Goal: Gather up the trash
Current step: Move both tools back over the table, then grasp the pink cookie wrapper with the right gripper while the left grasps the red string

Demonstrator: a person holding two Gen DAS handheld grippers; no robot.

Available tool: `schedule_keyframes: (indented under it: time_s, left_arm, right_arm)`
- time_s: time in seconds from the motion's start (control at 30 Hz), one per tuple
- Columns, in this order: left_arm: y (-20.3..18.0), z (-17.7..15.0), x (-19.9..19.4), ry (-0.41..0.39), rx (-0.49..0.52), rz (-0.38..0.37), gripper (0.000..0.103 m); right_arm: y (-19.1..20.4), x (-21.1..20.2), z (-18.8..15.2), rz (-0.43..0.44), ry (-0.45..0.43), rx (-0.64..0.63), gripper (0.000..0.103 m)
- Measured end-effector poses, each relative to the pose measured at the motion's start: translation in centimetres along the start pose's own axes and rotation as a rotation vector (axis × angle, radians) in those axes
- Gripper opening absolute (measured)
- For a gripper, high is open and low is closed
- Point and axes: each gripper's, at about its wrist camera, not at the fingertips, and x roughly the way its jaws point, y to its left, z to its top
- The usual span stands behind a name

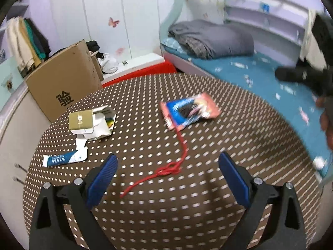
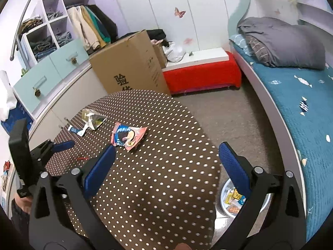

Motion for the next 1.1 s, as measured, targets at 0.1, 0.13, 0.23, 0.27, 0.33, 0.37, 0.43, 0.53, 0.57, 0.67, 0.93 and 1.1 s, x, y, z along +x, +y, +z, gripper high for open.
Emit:
schedule_keyframes:
  time_s: [0.1, 0.13, 0.23, 0.27, 0.33, 0.37, 0.43, 0.53, 0.57, 0.67, 0.93, 1.1]
  left_arm:
    - [0.3, -0.2, 1.5, 0.03, 0.053, -0.007, 0.093]
    - [0.3, -0.2, 1.9, 0.041, 0.061, -0.019, 0.086]
    - [1.3, 0.2, 2.4, 0.066, 0.021, -0.146, 0.043]
    - [1.4, 0.2, 2.4, 0.066, 0.017, -0.154, 0.035]
    - [1.5, 0.0, 2.2, 0.065, 0.027, -0.148, 0.016]
    - [1.4, -0.2, 2.0, 0.067, 0.017, -0.151, 0.008]
    - [1.4, -0.8, 1.6, 0.065, -0.002, -0.148, 0.006]
    - [2.0, -1.8, 0.8, 0.054, -0.057, -0.131, 0.005]
    - [2.3, -2.1, 0.6, 0.049, -0.078, -0.122, 0.005]
    - [3.9, -2.7, 0.0, 0.023, -0.159, -0.096, 0.005]
    - [7.7, -4.1, -1.4, -0.066, -0.376, -0.095, 0.006]
    - [9.0, -5.2, -2.1, -0.096, -0.445, -0.061, 0.006]
  right_arm:
    - [0.3, 0.9, -0.2, 0.003, 0.021, -0.007, 0.097]
    - [0.6, 1.2, -0.3, 0.004, 0.026, -0.01, 0.097]
    - [1.1, 2.1, -0.3, 0.003, 0.048, -0.029, 0.097]
    - [1.3, 2.4, -0.2, 0.003, 0.056, -0.039, 0.097]
    - [1.7, 3.1, -0.2, 0.006, 0.072, -0.058, 0.097]
    - [2.0, 3.5, -0.2, 0.009, 0.084, -0.07, 0.097]
    - [3.1, 4.8, -0.1, 0.019, 0.116, -0.112, 0.097]
    - [4.8, 6.7, 0.0, 0.012, 0.155, -0.198, 0.097]
    - [5.3, 7.3, 0.0, 0.012, 0.167, -0.227, 0.097]
    - [7.0, 9.6, 0.4, -0.01, 0.199, -0.331, 0.097]
    - [9.0, 14.0, 1.2, 0.014, 0.245, -0.476, 0.084]
    - [10.3, 12.8, -0.2, 0.015, 0.235, -0.494, 0.051]
